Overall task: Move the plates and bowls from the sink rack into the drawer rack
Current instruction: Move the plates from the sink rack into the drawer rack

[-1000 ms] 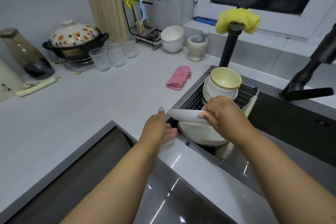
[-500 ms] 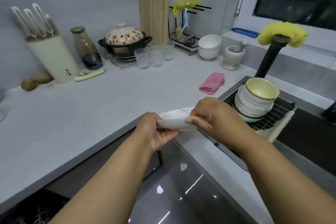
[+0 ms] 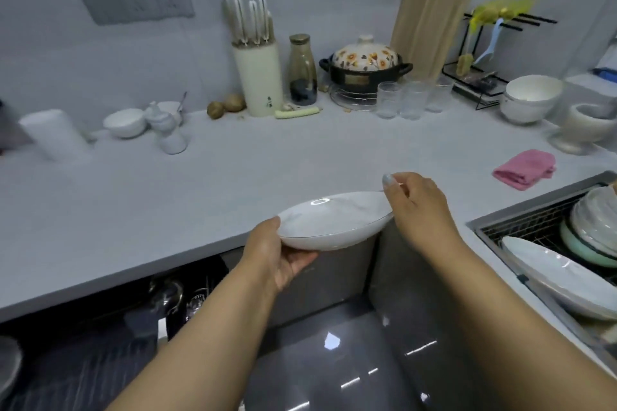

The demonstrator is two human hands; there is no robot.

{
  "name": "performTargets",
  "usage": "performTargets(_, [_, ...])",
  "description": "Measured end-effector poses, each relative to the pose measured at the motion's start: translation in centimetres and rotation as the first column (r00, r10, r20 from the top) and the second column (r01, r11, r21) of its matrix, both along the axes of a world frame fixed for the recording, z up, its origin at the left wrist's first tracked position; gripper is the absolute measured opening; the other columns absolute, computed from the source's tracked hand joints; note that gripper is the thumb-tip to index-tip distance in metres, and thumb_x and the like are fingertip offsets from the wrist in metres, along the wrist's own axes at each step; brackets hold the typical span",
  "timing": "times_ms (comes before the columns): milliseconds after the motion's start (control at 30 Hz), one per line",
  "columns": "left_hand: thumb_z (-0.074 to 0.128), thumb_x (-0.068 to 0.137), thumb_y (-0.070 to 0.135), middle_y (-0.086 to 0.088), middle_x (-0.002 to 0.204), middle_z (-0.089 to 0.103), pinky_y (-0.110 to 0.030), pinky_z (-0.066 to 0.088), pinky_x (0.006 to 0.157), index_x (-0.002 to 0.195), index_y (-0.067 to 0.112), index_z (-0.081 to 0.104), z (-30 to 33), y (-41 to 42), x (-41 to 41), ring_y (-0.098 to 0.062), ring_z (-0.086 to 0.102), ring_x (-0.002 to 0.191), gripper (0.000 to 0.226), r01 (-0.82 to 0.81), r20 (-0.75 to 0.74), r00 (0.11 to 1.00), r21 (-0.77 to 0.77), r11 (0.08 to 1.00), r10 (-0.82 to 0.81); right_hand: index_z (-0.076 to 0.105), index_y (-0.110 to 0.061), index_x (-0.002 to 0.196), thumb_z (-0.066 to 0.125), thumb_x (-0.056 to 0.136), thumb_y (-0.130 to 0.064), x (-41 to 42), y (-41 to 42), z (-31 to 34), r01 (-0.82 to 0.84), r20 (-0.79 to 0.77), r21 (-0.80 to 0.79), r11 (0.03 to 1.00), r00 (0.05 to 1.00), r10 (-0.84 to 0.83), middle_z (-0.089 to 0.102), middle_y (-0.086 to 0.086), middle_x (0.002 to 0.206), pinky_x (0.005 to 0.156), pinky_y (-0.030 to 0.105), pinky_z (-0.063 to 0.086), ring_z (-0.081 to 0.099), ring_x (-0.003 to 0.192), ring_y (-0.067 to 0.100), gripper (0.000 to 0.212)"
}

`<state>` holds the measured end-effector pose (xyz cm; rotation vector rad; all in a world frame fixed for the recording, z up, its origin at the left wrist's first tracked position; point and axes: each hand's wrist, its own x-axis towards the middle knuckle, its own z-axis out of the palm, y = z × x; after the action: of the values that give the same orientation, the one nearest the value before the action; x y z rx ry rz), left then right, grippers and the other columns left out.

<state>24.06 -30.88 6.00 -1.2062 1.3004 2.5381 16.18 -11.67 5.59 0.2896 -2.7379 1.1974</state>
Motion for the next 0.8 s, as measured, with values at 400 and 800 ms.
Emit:
performTargets(400, [0.039, 0.102, 0.027, -0.017, 0.091, 0.067, -0.044, 0.057, 0.057, 0.102, 0.008, 0.059, -1.0, -16.0, 15.1, -0.032, 0.067, 0.075, 0.028, -0.263, -0.017, 0.964, 0.016, 0.965, 0.264, 0.053, -0.008, 0.119, 0.043, 0.099, -0.034, 11.4, -20.0, 0.7, 0.107, 0.642, -0.656, 0.747, 0.600, 0.477, 0.064, 0.015, 0.095, 0.057, 0.035, 0.054, 0.063, 0.073, 0.028, 0.034])
performTargets(800, [0.036, 0.102, 0.042, -0.019, 0.099, 0.063, -0.039, 0.053, 0.068, 0.125, 0.001, 0.050, -4.0, -28.8, 30.3, -0.030, 0.064, 0.081, 0.050, -0.278, 0.159, 0.929, -0.298, 0.913, 0.335, 0.047, -0.013, 0.123, 0.044, 0.094, -0.024, 22.9, -35.3, -0.7, -0.148, 0.546, -0.560, 0.815, 0.674, 0.497, 0.060, 0.015, 0.101, 0.050, 0.033, 0.054, 0.063, 0.071, 0.027, 0.031])
